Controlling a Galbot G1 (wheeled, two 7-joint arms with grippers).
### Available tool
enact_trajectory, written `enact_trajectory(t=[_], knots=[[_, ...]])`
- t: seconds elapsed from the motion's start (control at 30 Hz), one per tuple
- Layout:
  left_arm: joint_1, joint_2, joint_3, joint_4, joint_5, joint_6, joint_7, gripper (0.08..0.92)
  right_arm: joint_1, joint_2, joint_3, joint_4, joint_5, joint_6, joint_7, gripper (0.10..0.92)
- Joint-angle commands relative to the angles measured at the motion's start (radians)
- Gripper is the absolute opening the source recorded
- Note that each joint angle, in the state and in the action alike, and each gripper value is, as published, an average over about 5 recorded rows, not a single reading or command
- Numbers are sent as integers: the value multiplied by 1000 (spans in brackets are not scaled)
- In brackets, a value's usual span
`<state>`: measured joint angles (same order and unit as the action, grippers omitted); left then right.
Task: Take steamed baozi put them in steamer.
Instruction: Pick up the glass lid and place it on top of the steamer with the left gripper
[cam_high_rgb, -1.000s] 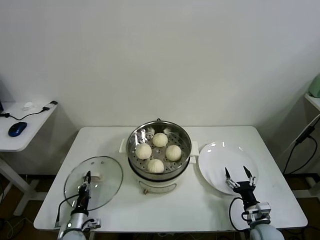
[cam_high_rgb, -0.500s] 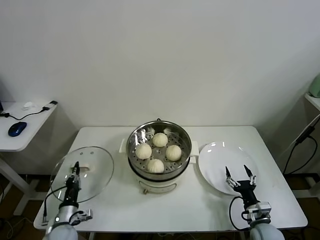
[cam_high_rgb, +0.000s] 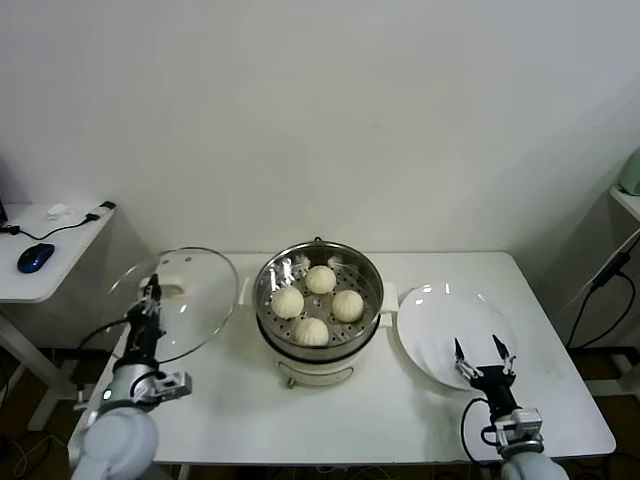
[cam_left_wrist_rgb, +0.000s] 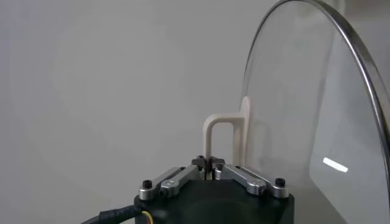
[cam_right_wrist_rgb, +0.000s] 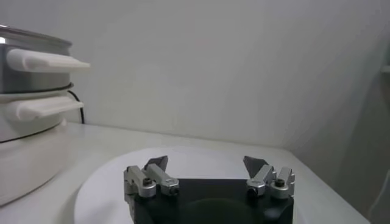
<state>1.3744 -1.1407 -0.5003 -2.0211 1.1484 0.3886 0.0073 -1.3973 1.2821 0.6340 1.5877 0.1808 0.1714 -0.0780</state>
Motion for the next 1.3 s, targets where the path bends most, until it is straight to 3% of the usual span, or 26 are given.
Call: enact_trajectory(t=[0.03,0.33,0.8,1.3], knots=[[-178,-46,402,-166,188,317,222,137,-14,1,-7,14,-21,0,10,823],[-308,-202,591,-75,342,394,286,137,-4,2,-17,-2,-21,14,8,823],[-382,-377,691,111,445,397,283,137,-15,-1,-10,-16,-1,42,6,823],[-390,-419,641,238,485,397,268,137,-26,11,-4,-28,0,74,18,823]])
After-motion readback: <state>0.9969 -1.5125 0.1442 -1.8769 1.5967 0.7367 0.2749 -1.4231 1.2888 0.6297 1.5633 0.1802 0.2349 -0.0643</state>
